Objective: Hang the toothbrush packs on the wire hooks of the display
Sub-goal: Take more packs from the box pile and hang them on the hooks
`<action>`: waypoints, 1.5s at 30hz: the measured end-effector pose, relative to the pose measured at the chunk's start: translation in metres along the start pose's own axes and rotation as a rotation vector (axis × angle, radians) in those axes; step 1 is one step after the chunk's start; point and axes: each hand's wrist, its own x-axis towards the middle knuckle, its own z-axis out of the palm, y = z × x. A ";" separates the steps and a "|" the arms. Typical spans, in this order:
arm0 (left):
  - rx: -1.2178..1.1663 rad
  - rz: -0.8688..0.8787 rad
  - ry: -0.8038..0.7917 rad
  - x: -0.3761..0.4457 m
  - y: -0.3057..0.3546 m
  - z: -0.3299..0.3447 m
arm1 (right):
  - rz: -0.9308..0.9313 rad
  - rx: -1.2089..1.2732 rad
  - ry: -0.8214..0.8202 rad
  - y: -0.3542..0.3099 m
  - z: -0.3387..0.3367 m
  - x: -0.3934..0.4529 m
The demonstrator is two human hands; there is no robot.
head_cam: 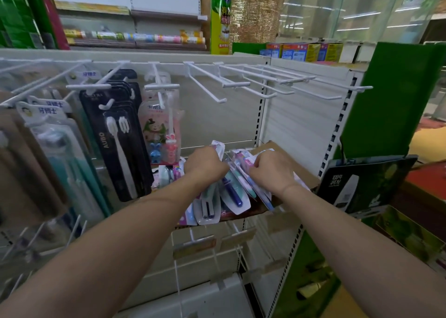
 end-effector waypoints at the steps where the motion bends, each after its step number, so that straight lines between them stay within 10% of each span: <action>1: -0.024 -0.005 0.019 -0.002 0.001 -0.002 | 0.008 0.036 0.025 0.000 -0.002 0.000; 17: -0.343 -0.020 0.173 -0.057 0.022 -0.024 | 0.383 0.894 0.155 -0.003 -0.033 -0.049; 45: -0.590 -0.076 0.349 -0.229 -0.113 -0.102 | 0.016 1.201 -0.205 -0.151 -0.022 -0.215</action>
